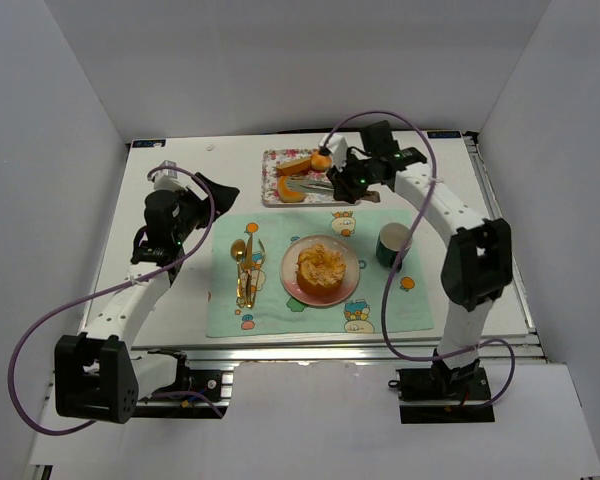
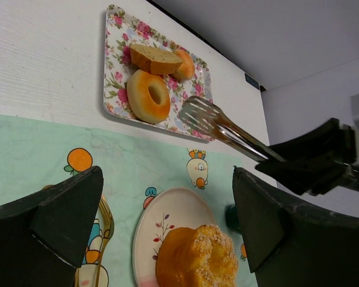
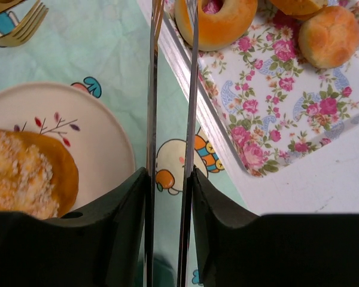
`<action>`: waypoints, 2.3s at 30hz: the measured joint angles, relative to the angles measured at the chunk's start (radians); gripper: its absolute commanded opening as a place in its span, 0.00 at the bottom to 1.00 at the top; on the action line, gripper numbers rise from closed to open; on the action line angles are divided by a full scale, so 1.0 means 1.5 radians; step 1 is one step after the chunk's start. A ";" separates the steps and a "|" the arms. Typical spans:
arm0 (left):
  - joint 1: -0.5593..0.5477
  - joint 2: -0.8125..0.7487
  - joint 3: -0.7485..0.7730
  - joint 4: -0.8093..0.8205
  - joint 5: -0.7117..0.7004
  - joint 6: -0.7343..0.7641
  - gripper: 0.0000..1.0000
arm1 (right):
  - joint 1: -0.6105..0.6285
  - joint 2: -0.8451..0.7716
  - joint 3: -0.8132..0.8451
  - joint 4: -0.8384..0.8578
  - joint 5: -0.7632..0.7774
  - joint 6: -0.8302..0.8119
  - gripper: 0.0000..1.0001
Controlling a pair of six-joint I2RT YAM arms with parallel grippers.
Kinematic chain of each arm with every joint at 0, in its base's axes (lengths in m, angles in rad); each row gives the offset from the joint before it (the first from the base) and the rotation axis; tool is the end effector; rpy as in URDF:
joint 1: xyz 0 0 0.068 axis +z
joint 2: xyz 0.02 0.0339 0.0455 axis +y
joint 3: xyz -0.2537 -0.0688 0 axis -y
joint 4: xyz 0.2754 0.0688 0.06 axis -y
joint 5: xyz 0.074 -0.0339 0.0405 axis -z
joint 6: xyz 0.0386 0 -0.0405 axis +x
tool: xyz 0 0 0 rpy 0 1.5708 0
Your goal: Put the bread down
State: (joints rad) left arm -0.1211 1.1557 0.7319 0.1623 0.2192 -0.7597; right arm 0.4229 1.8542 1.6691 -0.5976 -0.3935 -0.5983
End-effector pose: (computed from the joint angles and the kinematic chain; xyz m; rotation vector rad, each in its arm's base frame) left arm 0.2981 -0.0447 0.2582 -0.4436 1.8526 -0.8101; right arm 0.4047 0.1984 0.2880 -1.2906 1.9140 0.3730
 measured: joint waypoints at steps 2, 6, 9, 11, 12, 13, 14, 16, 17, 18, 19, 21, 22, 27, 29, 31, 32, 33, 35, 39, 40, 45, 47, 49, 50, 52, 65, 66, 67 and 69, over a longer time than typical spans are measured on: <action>-0.001 -0.002 0.000 -0.002 -0.002 -0.001 0.97 | 0.016 0.038 0.033 -0.003 0.021 0.019 0.41; -0.001 -0.014 -0.008 -0.002 -0.008 -0.005 0.97 | 0.047 0.080 0.076 -0.011 0.066 0.051 0.42; -0.001 -0.026 -0.018 -0.003 -0.015 -0.008 0.97 | 0.065 0.100 0.107 -0.020 0.097 0.067 0.43; -0.001 -0.035 -0.023 -0.004 -0.018 -0.008 0.97 | 0.075 0.109 0.122 -0.021 0.118 0.073 0.44; -0.001 -0.039 -0.024 -0.005 -0.019 -0.008 0.97 | 0.079 0.111 0.126 -0.022 0.129 0.075 0.46; -0.001 -0.043 -0.025 -0.006 -0.019 -0.008 0.97 | 0.082 0.112 0.129 -0.022 0.140 0.079 0.47; -0.001 -0.045 -0.025 -0.006 -0.020 -0.008 0.97 | 0.085 0.113 0.131 -0.022 0.150 0.081 0.47; -0.001 -0.049 -0.025 -0.007 -0.021 -0.008 0.97 | 0.090 0.114 0.134 -0.024 0.169 0.083 0.48; -0.001 -0.051 -0.025 -0.008 -0.022 -0.008 0.97 | 0.092 0.116 0.137 -0.025 0.179 0.083 0.48; -0.001 -0.051 -0.025 -0.008 -0.022 -0.008 0.97 | 0.095 0.120 0.141 -0.027 0.188 0.084 0.48; -0.001 -0.052 -0.025 -0.008 -0.023 -0.008 0.97 | 0.096 0.125 0.145 -0.030 0.194 0.086 0.48; -0.001 -0.054 -0.027 -0.007 -0.024 -0.008 0.97 | 0.099 0.133 0.149 -0.035 0.203 0.090 0.48; -0.001 -0.055 -0.031 -0.004 -0.025 -0.008 0.97 | 0.100 0.136 0.149 -0.038 0.208 0.093 0.48; -0.001 -0.059 -0.046 -0.004 -0.026 -0.008 0.97 | 0.104 0.145 0.149 -0.052 0.217 0.105 0.48; -0.001 -0.060 -0.047 -0.006 -0.026 -0.007 0.97 | 0.104 0.145 0.149 -0.056 0.222 0.112 0.48; -0.001 -0.062 -0.047 -0.006 -0.026 -0.005 0.97 | 0.106 0.145 0.149 -0.056 0.226 0.118 0.49; -0.001 -0.063 -0.047 -0.006 -0.027 -0.005 0.97 | 0.107 0.145 0.149 -0.056 0.226 0.120 0.49; -0.001 -0.063 -0.047 -0.007 -0.026 -0.005 0.97 | 0.108 0.145 0.149 -0.056 0.226 0.122 0.49; -0.001 -0.065 -0.047 -0.008 -0.027 -0.005 0.97 | 0.110 0.145 0.149 -0.056 0.229 0.128 0.49; -0.001 -0.066 -0.047 -0.008 -0.027 -0.005 0.97 | 0.117 0.147 0.149 -0.056 0.231 0.137 0.49; -0.001 -0.066 -0.047 -0.008 -0.027 -0.005 0.97 | 0.119 0.149 0.149 -0.056 0.231 0.140 0.49; -0.001 -0.067 -0.047 -0.008 -0.030 -0.005 0.97 | 0.123 0.156 0.149 -0.059 0.235 0.153 0.40; -0.001 -0.068 -0.047 -0.008 -0.031 -0.005 0.97 | 0.124 0.157 0.149 -0.062 0.238 0.155 0.34; -0.001 -0.068 -0.047 -0.009 -0.032 -0.005 0.97 | 0.124 0.157 0.149 -0.065 0.239 0.159 0.29; -0.001 -0.069 -0.047 -0.009 -0.032 -0.005 0.97 | 0.124 0.157 0.149 -0.065 0.240 0.161 0.26; -0.001 -0.069 -0.047 -0.009 -0.032 -0.005 0.97 | 0.124 0.157 0.149 -0.066 0.241 0.165 0.21; -0.001 -0.070 -0.047 -0.019 -0.032 -0.005 0.97 | 0.114 0.157 0.157 -0.069 0.226 0.167 0.03; -0.001 -0.070 -0.047 -0.019 -0.032 -0.005 0.97 | 0.111 0.157 0.161 -0.069 0.221 0.167 0.02; -0.001 -0.070 -0.047 -0.019 -0.032 -0.005 0.97 | 0.108 0.157 0.166 -0.069 0.215 0.166 0.02; -0.001 -0.070 -0.047 -0.019 -0.032 -0.005 0.97 | 0.102 0.157 0.174 -0.069 0.202 0.166 0.01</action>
State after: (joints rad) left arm -0.1223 1.0512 0.6609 0.1341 0.1715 -0.7666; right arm 0.5758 2.0899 1.9297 -0.7010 -0.0898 -0.3492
